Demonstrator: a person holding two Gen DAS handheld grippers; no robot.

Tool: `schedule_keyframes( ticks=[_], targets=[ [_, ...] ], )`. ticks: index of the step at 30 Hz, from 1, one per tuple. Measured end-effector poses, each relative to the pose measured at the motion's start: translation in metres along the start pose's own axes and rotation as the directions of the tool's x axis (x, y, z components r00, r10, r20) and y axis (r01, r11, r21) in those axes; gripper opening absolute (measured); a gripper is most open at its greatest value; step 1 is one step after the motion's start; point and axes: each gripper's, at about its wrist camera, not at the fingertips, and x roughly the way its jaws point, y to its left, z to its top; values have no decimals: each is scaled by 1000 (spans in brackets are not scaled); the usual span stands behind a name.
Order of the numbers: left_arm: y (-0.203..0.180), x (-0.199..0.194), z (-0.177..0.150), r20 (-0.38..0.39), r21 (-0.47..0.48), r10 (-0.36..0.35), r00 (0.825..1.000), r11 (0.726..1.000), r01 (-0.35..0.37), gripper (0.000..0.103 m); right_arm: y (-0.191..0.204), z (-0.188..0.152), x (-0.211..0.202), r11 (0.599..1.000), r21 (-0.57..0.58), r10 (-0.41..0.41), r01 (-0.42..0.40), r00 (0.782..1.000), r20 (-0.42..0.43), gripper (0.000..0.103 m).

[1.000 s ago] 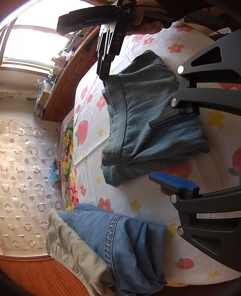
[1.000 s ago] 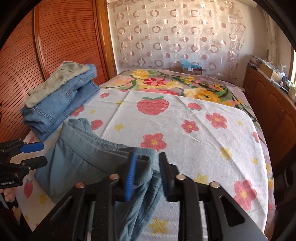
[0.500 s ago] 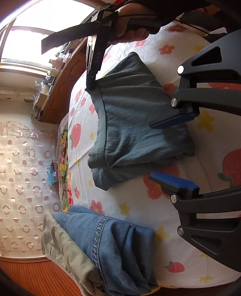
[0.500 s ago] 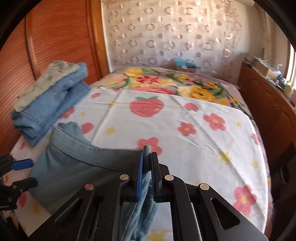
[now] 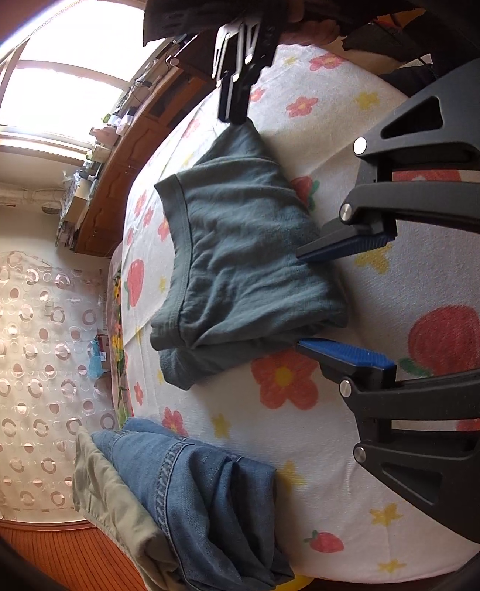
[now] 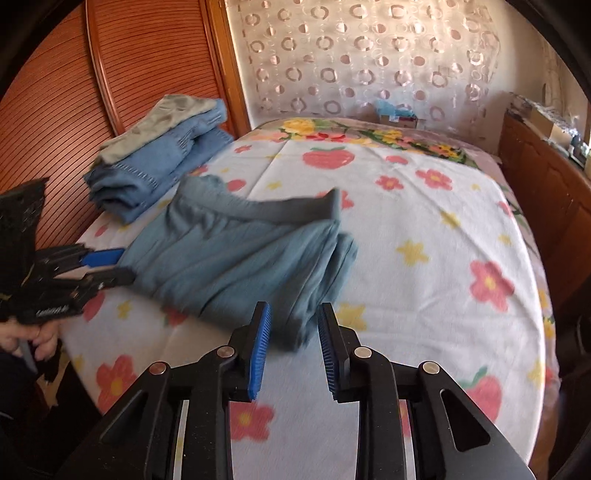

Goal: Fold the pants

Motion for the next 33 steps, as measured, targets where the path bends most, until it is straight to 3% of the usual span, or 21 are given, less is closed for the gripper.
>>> schedule_keyframes(
  ticks=[5,6,9,13,19,27,33],
  targets=[
    [2,6,-1,-16,-2,17,1000,1000,-17,44,-1,-3,8,1000,-26,-18,17,999,-35,26],
    [2,6,0,-17,-3,18,1000,1000,-18,44,0,-2,10,999,-30,-16,14,999,-40,16],
    [2,8,1,-18,3,26,1000,1000,-26,44,-2,0,1,999,-41,-11,10,1000,-18,8],
    [4,8,0,-17,-3,13,1000,1000,-13,44,-10,0,-20,998,-38,-51,52,998,29,6],
    [5,8,-1,-8,-7,8,1000,1000,-8,43,-4,-13,-12,998,-37,-49,48,999,-16,6],
    [6,-4,-4,29,-24,-44,999,999,45,11,-7,-9,-9,999,-19,-38,38,999,-1,6],
    [6,-22,-6,68,-30,-35,997,999,38,10,-6,-14,-22,1000,-11,-22,22,999,25,6]
  ],
)
